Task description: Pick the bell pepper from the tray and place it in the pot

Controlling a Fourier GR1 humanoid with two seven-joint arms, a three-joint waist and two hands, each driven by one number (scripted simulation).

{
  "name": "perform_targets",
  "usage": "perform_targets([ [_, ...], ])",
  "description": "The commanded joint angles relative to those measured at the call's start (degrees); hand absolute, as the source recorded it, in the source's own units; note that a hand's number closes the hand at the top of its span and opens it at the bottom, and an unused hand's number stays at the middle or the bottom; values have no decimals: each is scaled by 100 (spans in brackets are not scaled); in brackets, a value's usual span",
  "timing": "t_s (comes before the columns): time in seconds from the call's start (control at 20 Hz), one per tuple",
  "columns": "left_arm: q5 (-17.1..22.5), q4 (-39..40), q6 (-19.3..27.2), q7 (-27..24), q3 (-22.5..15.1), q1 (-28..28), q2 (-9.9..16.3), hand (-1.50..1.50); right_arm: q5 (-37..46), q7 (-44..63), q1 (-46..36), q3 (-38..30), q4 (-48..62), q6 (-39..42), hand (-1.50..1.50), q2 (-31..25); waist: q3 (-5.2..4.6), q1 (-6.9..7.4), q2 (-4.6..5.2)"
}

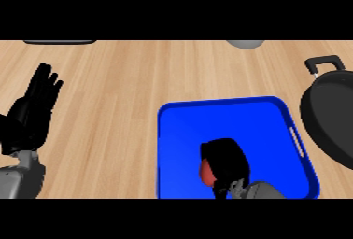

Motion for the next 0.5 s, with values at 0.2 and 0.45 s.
perform_targets([
  [0.2, -15, 74, 34, -32, 166, -30, -16, 0, -271, -484, 1724, 643, -2041, -352, 150, -365, 10, -123, -5],
  [0.45, -258, 1, 184, 118, -72, -142, -224, 0, 104, -1192, 2648, 597, -2756, -1016, 150, -1543, 13, -69, 7],
])
